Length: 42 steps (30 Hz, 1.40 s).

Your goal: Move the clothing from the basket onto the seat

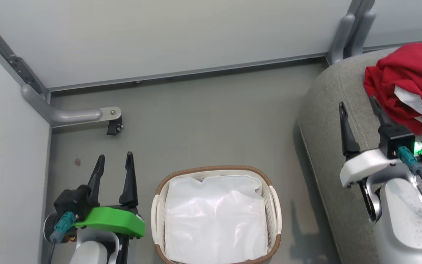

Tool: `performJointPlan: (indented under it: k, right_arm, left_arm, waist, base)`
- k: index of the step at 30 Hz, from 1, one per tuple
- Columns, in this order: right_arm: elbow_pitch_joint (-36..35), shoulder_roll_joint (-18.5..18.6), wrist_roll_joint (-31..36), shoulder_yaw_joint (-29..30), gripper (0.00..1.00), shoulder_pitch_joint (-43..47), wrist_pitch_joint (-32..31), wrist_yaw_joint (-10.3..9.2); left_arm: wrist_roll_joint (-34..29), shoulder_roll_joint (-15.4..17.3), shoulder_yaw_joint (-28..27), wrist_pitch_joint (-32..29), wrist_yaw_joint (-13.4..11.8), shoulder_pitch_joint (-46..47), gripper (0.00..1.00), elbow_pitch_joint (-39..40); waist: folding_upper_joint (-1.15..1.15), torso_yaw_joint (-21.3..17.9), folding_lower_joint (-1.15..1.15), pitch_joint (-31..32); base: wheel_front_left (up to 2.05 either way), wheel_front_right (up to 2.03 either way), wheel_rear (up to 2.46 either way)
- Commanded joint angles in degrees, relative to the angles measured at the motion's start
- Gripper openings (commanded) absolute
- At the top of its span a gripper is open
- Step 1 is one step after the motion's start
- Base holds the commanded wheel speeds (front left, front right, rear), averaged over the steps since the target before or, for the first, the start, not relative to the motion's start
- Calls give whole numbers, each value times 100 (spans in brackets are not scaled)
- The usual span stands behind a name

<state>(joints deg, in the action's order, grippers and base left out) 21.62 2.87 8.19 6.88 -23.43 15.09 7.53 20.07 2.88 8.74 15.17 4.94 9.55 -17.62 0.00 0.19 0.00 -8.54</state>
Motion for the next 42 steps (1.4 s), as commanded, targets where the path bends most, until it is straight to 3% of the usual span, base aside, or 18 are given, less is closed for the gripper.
performJointPlan:
  k: [1, 13, 32, 33, 37, 42]
  right_arm:
    - [6, 11, -224, -58, 100, 233, 11, -8]
    - [-281, 11, -1206, -416, 100, 1328, 11, -8]
    - [-375, 11, -1234, -476, 100, 1569, 11, -8]
    - [-379, 11, -1233, -476, 0, 1570, 11, -8]
    - [-171, -48, -1282, -453, 0, 1523, -31, 0]
    - [-156, -44, -1863, -368, 0, 1484, -230, 0]
  left_arm:
    - [-13, 6, -75, -4, -2, -146, 100, 5]
    - [145, 5, -288, -4, 58, -746, 100, 89]
    - [104, 6, -308, -4, 63, -814, 100, -31]
    - [107, 6, -306, -4, 62, -811, 0, -33]
    - [184, -19, -290, -19, 59, -782, 0, -199]
    - [665, -17, -376, -164, 72, -747, 0, -166]
  waist:
    - [0, 320, 0, 334]
    - [0, 413, 0, 579]
    - [0, 300, 0, 650]
    - [0, 301, 0, 650]
    - [0, 299, 0, 651]
    - [0, 286, 0, 659]
  base:
    - [0, 0, 0]
    - [0, 0, 0]
    - [0, 0, 0]
    - [0, 0, 0]
    - [0, 0, 0]
    - [0, 0, 0]
